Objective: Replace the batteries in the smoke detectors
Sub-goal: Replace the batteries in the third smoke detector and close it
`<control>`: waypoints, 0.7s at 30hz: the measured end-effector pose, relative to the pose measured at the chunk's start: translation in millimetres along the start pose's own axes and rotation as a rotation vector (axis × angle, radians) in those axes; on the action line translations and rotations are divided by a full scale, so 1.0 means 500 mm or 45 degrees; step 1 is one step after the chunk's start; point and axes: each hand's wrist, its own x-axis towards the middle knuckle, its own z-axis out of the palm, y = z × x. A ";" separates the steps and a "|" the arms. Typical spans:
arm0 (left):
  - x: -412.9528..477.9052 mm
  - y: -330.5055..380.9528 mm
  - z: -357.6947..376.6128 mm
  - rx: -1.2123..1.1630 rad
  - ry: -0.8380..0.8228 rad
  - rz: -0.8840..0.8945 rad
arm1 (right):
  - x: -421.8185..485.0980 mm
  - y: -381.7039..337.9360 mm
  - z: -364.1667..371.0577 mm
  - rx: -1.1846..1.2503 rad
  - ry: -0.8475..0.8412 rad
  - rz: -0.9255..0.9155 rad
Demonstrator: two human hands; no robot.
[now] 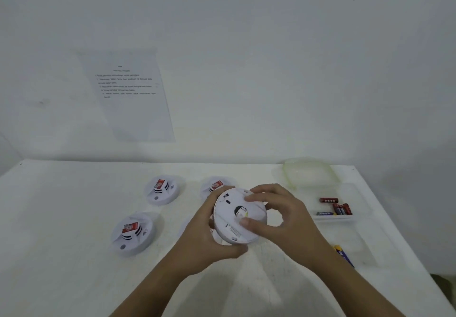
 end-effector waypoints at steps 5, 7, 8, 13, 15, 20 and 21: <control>0.005 0.016 0.027 -0.076 -0.031 0.011 | -0.026 0.009 0.012 0.009 0.131 -0.006; 0.010 0.023 0.033 -0.070 -0.038 -0.003 | -0.028 0.008 0.010 0.002 0.153 0.003; 0.012 0.026 0.035 -0.062 -0.029 -0.003 | -0.028 0.009 0.008 -0.009 0.156 -0.003; 0.024 0.031 0.041 -0.005 0.042 0.049 | -0.027 0.011 0.002 -0.059 0.196 -0.064; 0.028 0.027 0.048 0.028 0.092 0.077 | -0.026 0.010 0.002 -0.103 0.188 -0.084; 0.033 -0.002 0.057 0.012 0.109 0.027 | -0.018 0.019 0.001 -0.237 0.159 -0.026; 0.034 -0.002 0.057 0.028 0.114 0.028 | -0.016 0.019 0.001 -0.281 0.165 -0.029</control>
